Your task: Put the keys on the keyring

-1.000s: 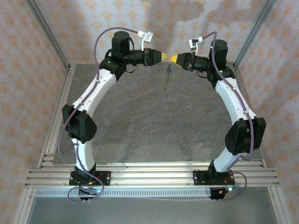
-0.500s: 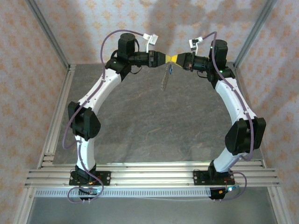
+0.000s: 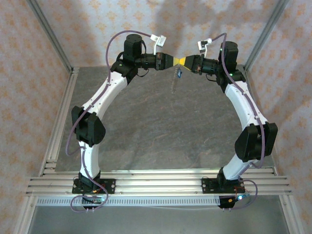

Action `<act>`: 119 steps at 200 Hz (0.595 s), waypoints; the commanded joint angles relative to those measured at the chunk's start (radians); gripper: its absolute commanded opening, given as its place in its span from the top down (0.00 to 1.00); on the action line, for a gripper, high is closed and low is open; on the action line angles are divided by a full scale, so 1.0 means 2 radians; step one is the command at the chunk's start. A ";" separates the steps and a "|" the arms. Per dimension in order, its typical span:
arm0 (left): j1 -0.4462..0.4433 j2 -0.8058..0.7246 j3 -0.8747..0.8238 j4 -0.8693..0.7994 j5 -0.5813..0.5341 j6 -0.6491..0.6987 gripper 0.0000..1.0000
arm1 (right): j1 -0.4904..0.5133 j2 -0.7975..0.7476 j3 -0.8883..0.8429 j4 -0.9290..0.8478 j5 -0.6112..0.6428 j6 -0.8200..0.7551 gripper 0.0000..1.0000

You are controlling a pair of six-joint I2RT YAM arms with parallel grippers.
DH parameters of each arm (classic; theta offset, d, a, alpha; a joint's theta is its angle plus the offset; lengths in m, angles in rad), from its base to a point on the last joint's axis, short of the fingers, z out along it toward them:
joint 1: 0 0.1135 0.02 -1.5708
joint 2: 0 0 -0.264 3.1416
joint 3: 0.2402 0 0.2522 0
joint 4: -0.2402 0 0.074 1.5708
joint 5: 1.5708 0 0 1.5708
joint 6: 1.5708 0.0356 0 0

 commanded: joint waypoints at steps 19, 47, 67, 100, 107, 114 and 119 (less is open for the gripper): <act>-0.012 -0.007 0.015 -0.007 0.038 0.018 0.86 | -0.001 0.005 0.005 0.035 0.004 0.005 1.00; -0.013 -0.008 0.017 -0.023 0.043 0.032 0.83 | -0.001 0.006 0.005 0.035 0.003 0.005 1.00; -0.014 -0.008 0.021 -0.036 0.045 0.042 0.83 | -0.001 0.007 0.005 0.034 0.003 0.005 1.00; -0.019 -0.007 0.031 -0.061 0.050 0.061 0.92 | -0.001 0.007 0.004 0.034 0.004 0.006 1.00; -0.020 -0.004 0.035 -0.072 0.051 0.069 0.94 | -0.001 0.007 0.004 0.033 0.004 0.006 1.00; -0.021 -0.003 0.041 -0.085 0.052 0.078 0.98 | -0.001 0.007 0.005 0.033 0.004 0.006 1.00; -0.022 -0.002 0.044 -0.094 0.053 0.084 1.00 | -0.001 0.007 0.005 0.033 0.003 0.006 1.00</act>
